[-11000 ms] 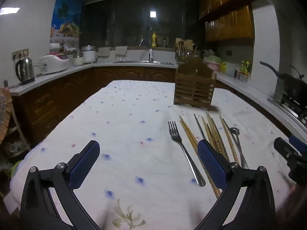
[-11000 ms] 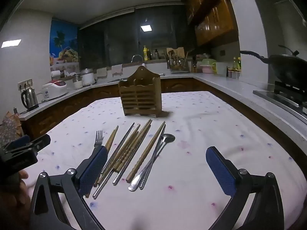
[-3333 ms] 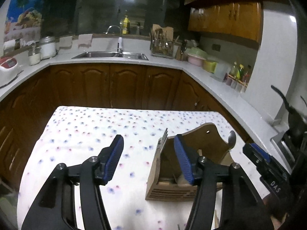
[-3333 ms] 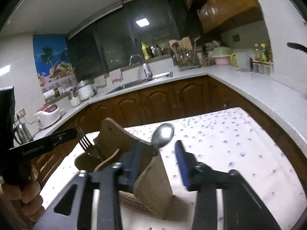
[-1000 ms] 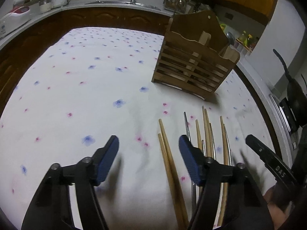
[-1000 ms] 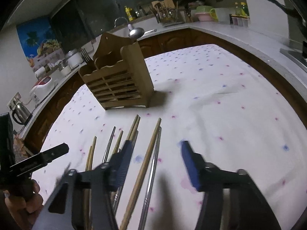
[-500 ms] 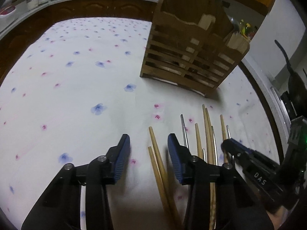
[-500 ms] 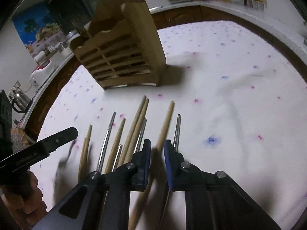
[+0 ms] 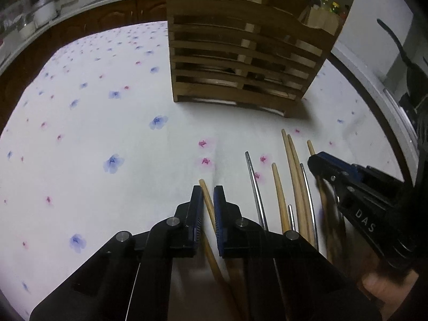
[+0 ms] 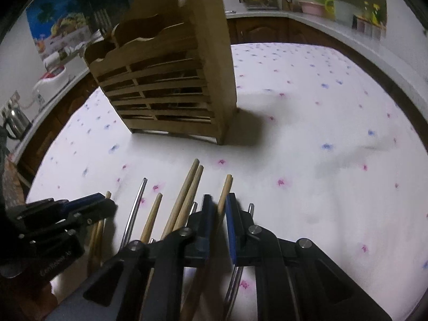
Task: Organize utensils
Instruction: 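Grasp a wooden chopstick with the left gripper while the right gripper grasps another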
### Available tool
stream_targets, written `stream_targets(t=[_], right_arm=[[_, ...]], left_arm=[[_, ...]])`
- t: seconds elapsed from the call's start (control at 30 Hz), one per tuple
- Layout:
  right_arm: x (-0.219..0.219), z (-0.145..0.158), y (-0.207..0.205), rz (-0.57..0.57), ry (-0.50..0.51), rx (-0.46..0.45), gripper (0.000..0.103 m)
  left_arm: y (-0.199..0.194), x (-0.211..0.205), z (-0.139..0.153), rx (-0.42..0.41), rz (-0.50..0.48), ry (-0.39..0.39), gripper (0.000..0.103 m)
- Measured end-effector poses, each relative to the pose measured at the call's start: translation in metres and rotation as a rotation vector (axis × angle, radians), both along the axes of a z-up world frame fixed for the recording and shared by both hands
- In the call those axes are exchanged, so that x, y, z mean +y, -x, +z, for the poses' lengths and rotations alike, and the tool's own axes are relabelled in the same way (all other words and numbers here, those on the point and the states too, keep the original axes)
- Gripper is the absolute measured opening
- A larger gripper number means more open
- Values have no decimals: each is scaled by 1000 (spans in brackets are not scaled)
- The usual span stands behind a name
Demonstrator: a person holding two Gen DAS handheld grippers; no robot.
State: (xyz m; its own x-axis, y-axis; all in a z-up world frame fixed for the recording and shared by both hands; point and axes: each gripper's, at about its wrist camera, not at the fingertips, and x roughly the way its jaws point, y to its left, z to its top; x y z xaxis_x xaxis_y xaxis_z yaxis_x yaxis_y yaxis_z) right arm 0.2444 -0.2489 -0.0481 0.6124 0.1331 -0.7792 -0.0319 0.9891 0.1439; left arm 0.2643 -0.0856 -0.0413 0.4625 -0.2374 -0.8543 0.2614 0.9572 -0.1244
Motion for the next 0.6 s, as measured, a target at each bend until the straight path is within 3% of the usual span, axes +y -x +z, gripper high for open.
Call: stream_targets(t=[0.2, 0.4, 0.6], right_arm=[[-10, 7, 7, -18, -91, -5, 6], [-13, 48, 36, 0, -177, -109, 5], [-15, 89, 61, 16, -216, -203, 5]], left_arm=[[9, 15, 19, -21, 24, 87, 6], [31, 37, 61, -86, 45, 192, 5], [52, 54, 102, -163, 54, 245, 5]])
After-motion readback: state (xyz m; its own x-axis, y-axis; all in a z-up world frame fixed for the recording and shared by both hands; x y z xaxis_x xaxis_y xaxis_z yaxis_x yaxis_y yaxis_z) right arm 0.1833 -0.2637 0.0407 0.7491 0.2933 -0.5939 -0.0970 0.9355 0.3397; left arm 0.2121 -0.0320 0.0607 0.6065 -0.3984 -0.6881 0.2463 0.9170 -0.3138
